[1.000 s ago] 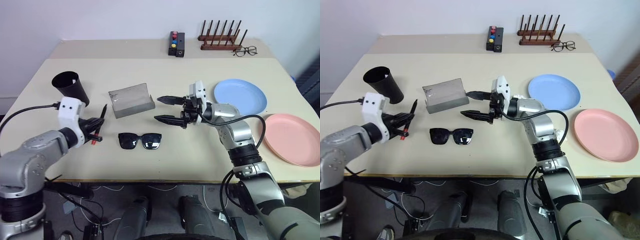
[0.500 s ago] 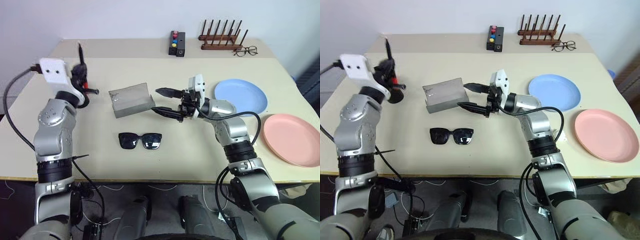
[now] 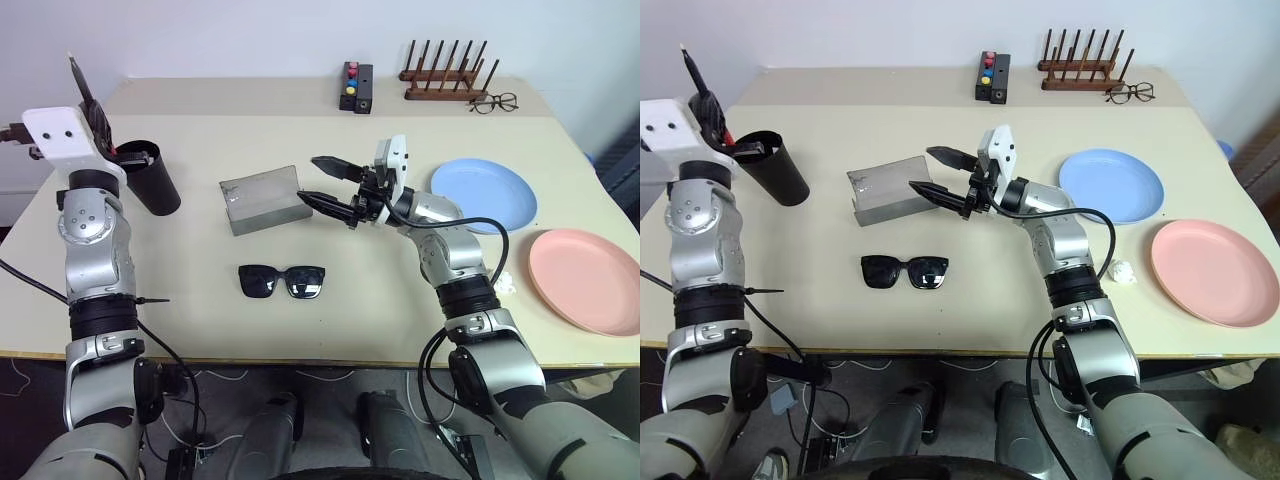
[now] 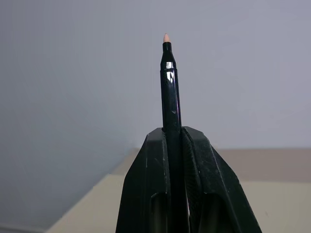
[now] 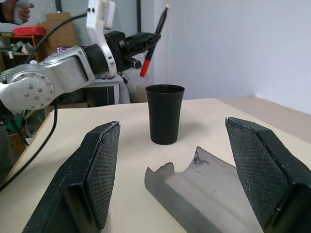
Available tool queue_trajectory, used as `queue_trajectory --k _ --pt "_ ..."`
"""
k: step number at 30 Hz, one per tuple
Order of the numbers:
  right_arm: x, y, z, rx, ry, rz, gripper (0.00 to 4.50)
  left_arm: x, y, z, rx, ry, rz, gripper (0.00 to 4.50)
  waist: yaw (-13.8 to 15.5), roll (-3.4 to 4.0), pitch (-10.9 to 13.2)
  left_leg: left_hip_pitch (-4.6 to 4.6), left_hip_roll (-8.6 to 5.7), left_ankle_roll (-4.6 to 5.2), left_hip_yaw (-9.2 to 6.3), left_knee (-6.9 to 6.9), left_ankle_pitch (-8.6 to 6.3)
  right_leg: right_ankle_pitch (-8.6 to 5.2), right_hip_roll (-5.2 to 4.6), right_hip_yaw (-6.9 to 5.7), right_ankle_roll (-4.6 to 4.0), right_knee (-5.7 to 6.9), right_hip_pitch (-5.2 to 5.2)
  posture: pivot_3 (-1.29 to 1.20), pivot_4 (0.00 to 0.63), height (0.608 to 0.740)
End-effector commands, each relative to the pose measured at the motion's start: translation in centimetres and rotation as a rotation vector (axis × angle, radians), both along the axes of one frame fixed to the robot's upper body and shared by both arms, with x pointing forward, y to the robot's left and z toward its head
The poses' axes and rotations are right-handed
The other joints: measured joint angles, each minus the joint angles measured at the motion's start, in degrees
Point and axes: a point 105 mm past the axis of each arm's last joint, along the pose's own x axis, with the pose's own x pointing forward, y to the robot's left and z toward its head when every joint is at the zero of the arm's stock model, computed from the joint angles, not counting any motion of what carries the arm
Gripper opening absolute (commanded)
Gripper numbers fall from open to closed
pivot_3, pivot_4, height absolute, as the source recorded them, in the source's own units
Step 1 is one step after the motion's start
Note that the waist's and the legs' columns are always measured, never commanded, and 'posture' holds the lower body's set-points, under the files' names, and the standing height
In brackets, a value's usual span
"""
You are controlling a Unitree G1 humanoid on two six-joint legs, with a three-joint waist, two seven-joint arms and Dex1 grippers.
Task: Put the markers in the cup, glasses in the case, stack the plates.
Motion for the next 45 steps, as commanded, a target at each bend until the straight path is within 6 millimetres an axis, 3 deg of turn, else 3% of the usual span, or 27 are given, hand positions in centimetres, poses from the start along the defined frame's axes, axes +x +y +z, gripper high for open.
queue_trajectory --k 1,8,23,32,36,41,45 --pt "-0.1 0.4 1.9 0.026 -0.066 0.011 3.53 -0.5 -0.2 2.2 0.059 -0.077 0.004 0.12 0.0 0.00 0.0 0.00 0.00 0.00 0.00 -0.01 0.00 0.00 0.00 0.00 0.00 0.00 0.00 0.00 0.150 0.740" --pt "-0.2 0.4 2.0 0.030 -0.069 0.015 3.53 -0.1 0.4 1.9 0.022 -0.103 0.054 0.12 -0.1 0.00 0.0 0.00 0.00 0.01 -0.01 0.00 0.01 0.00 0.01 -0.01 0.00 0.02 0.00 0.00 0.150 0.740" --pt "-0.5 -0.2 1.8 0.029 -0.064 -0.003 3.53 3.4 1.1 0.9 -0.037 -0.057 0.101 0.12 -0.2 0.00 0.0 0.00 -0.02 0.02 -0.02 0.01 0.01 0.03 0.01 -0.05 0.05 0.03 0.01 0.00 0.150 0.740" --pt "-0.6 -0.5 1.9 0.030 -0.063 -0.020 3.53 3.8 0.9 0.4 -0.041 -0.046 0.099 0.12 -0.2 0.00 0.0 0.00 -0.01 0.03 -0.02 0.02 0.02 0.03 0.01 -0.05 0.06 0.04 0.00 0.00 0.150 0.740" --pt "-0.6 -0.6 1.9 0.032 -0.060 -0.025 3.53 3.8 0.9 0.3 -0.038 -0.043 0.095 1.72 -0.2 -0.01 0.0 0.00 -0.01 0.03 -0.02 0.02 0.02 0.04 0.01 -0.05 0.07 0.04 0.00 0.00 0.150 0.740" --pt "-0.5 -0.7 1.9 0.032 -0.059 -0.030 3.53 3.7 0.9 0.0 -0.036 -0.043 0.089 4.29 -0.2 0.00 0.0 0.00 -0.01 0.03 -0.02 0.02 0.02 0.04 0.01 -0.05 0.07 0.05 0.00 0.00 0.150 0.740" --pt "-0.4 -0.9 1.9 0.033 -0.058 -0.039 3.53 3.4 0.4 0.4 -0.044 -0.074 0.049 4.47 -0.2 0.00 0.0 0.00 -0.02 0.03 -0.02 0.02 0.02 0.04 0.01 -0.05 0.07 0.05 0.00 0.00 0.150 0.740"
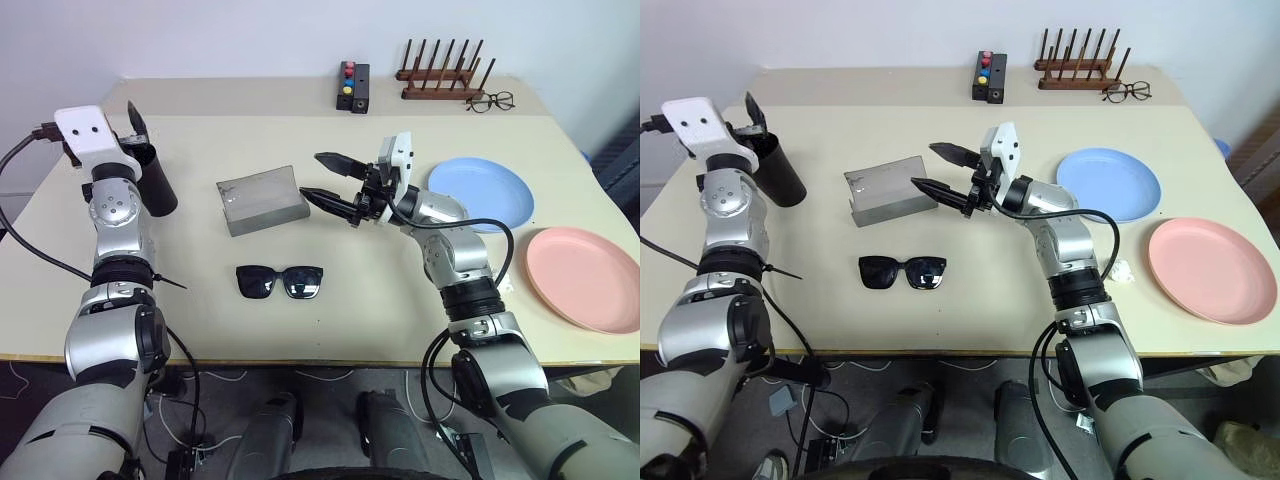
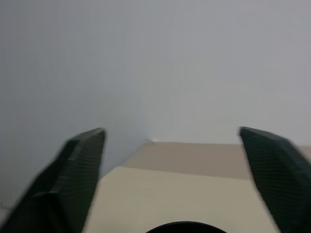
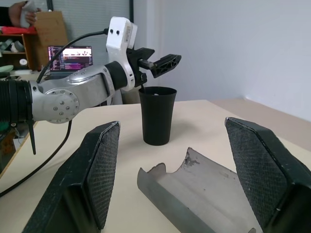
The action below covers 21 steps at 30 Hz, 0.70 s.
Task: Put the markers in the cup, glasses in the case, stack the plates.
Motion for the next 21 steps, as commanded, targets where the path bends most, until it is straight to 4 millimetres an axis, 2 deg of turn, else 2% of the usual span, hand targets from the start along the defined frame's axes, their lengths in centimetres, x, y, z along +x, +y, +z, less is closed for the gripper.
queue_trajectory --k 1,4,7,9,13,18,21 --pt "-0.1 -0.5 1.4 0.031 -0.045 -0.012 3.53 -0.8 -0.5 2.7 0.020 -0.109 -0.044 4.47 0.0 0.00 0.0 0.00 0.00 0.00 0.00 0.00 0.00 0.00 0.00 0.00 0.00 0.00 0.00 0.00 0.150 0.740" --pt "-0.1 -0.7 1.4 0.030 -0.045 -0.019 3.53 -0.7 -1.6 3.1 0.016 -0.124 -0.123 4.47 0.0 0.00 0.0 0.00 0.00 0.00 0.00 0.01 0.00 0.00 0.00 0.00 0.00 0.00 0.00 0.00 0.150 0.740" --pt "-0.1 -1.6 1.2 0.007 -0.044 -0.034 3.53 -0.7 -4.6 3.6 0.003 -0.115 -0.383 4.47 0.0 0.00 0.0 0.00 0.00 0.00 0.00 0.01 0.00 0.00 -0.01 0.01 0.00 0.00 0.02 0.00 0.150 0.740" --pt "-0.2 -1.9 1.1 -0.005 -0.042 -0.039 3.53 -1.0 -6.0 3.6 0.000 -0.095 -0.506 4.47 0.0 0.00 0.0 -0.02 0.00 0.00 0.00 0.03 0.00 0.00 -0.01 0.01 0.00 -0.01 0.03 0.00 0.150 0.740" --pt "-0.7 -3.5 0.5 -0.052 -0.026 -0.047 3.53 -2.1 -9.6 2.4 0.074 0.040 -0.792 4.47 -0.1 0.00 0.0 -0.02 0.01 0.00 -0.01 0.01 0.00 0.00 -0.01 0.01 0.00 -0.01 0.01 0.00 0.150 0.740" --pt "-1.1 -5.4 0.2 -0.079 -0.015 -0.104 3.53 -3.0 -12.8 0.7 0.169 0.202 -1.011 4.47 -0.1 0.00 0.0 -0.01 0.03 0.01 -0.02 0.03 0.00 0.00 0.03 0.02 -0.01 0.00 0.01 0.00 0.150 0.740" --pt "-1.2 -6.2 0.3 -0.084 -0.033 -0.174 3.53 -3.3 -14.5 0.4 0.207 0.248 -1.097 4.47 0.0 0.00 0.0 -0.01 0.03 0.01 -0.01 0.03 0.00 -0.01 0.03 0.04 -0.02 -0.03 0.02 0.00 0.150 0.740"
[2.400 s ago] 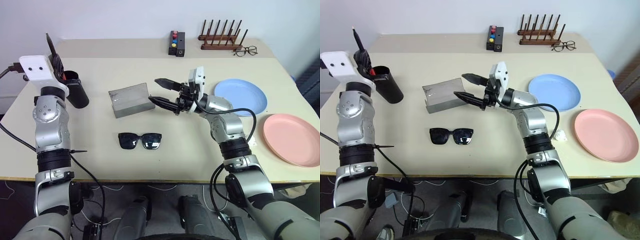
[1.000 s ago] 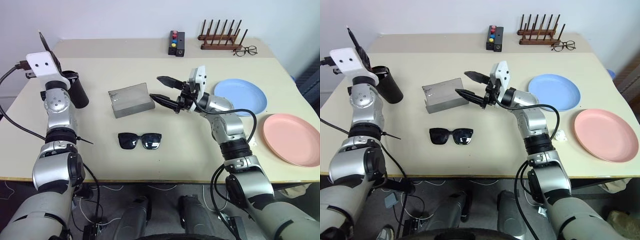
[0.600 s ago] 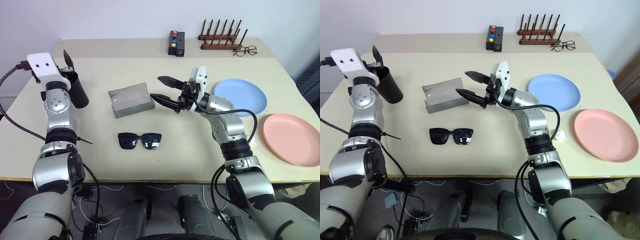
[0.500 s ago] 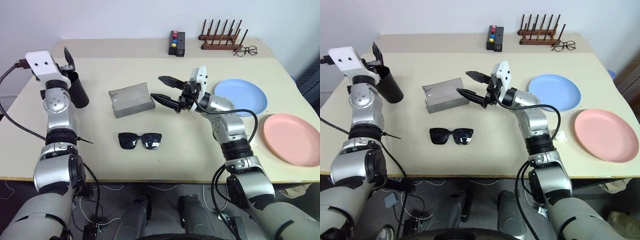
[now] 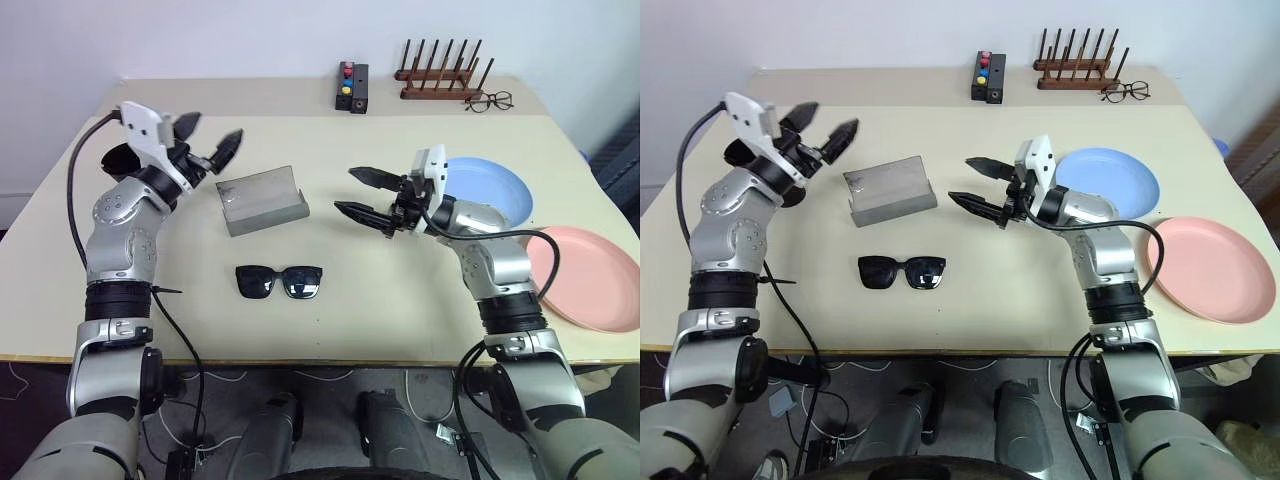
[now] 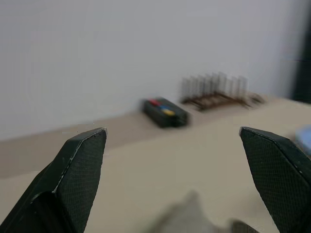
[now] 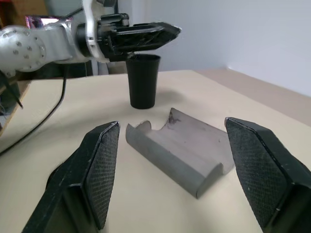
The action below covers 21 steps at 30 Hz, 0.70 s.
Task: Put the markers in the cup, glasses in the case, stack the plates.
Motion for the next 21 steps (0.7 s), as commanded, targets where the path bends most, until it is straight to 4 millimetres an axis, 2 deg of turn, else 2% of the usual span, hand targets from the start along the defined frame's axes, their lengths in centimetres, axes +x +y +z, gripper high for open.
queue_trajectory --k 1,6,8,12,21 --pt "-0.3 -0.9 1.7 0.017 -0.077 -0.073 3.53 -0.6 -1.9 0.6 0.068 -0.009 -0.106 4.47 0.1 0.00 0.0 0.00 0.00 0.00 0.00 0.00 0.00 0.00 0.00 0.00 0.00 0.00 0.00 0.00 0.150 0.740" --pt "-0.8 -1.5 1.2 -0.003 -0.072 -0.136 3.53 0.4 -2.9 -1.6 0.246 0.062 -0.131 4.47 0.3 0.00 0.0 0.00 0.00 0.00 0.00 0.00 0.00 0.00 -0.01 0.01 -0.01 -0.02 0.00 0.00 0.150 0.740" --pt "-1.4 -1.8 0.8 -0.025 -0.053 -0.141 3.53 0.6 -3.0 -1.8 0.278 0.103 -0.170 4.47 0.3 -0.01 0.0 0.00 0.00 0.00 0.01 0.01 0.00 0.00 -0.01 0.01 0.00 -0.03 0.01 0.00 0.150 0.740" --pt "-2.9 -2.8 0.1 -0.077 -0.009 -0.141 3.53 0.1 -3.5 -2.8 0.398 0.186 -0.298 4.47 0.4 -0.02 0.0 -0.06 0.00 0.01 0.00 0.01 0.00 -0.01 -0.01 0.00 0.01 -0.06 0.00 0.00 0.150 0.740" --pt "-6.3 -5.4 -1.2 -0.198 0.067 -0.147 3.53 -1.3 -6.0 -4.4 0.495 0.226 -0.544 4.47 0.5 -0.06 0.0 -0.12 -0.01 0.03 0.00 0.03 -0.01 -0.03 -0.06 -0.02 0.02 -0.11 0.00 0.00 0.150 0.740"
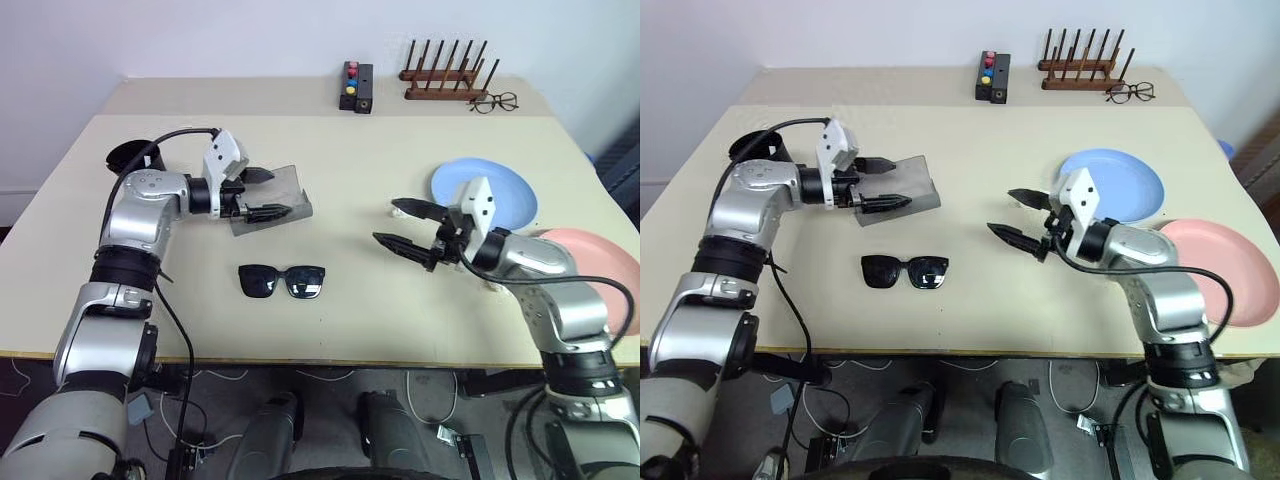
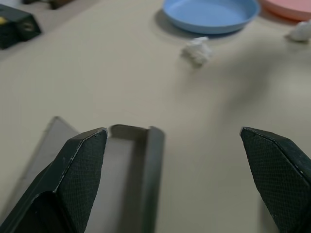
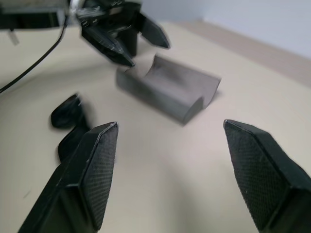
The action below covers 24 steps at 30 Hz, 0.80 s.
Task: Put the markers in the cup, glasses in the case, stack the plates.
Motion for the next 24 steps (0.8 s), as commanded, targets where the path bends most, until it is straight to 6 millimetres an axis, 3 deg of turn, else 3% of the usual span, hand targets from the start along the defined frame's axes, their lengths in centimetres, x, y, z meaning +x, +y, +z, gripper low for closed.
queue_trajectory --k 1,16,24 --pt "-1.5 -1.1 0.8 -0.022 -0.011 0.004 3.53 -0.8 -1.3 0.6 0.042 -0.037 -0.123 4.47 0.0 -0.03 0.0 -0.03 0.00 0.01 0.00 0.01 0.00 0.00 -0.01 0.00 0.00 -0.01 0.00 0.00 0.150 0.740" --pt "-4.5 -4.6 -1.6 -0.088 0.097 -0.055 3.53 -2.3 -0.9 -1.6 0.193 0.058 -0.318 4.47 0.1 -0.06 0.0 -0.15 0.01 0.05 0.01 0.11 -0.02 -0.01 -0.03 -0.05 0.01 -0.10 -0.01 0.00 0.150 0.740" --pt "-3.9 -3.1 -1.2 -0.053 0.051 -0.052 3.53 2.2 0.5 1.0 0.181 -0.077 -0.018 4.47 0.2 -0.17 0.1 -0.24 0.00 0.06 -0.05 0.20 -0.02 -0.03 -0.06 -0.12 0.07 -0.12 -0.01 0.00 0.150 0.740"
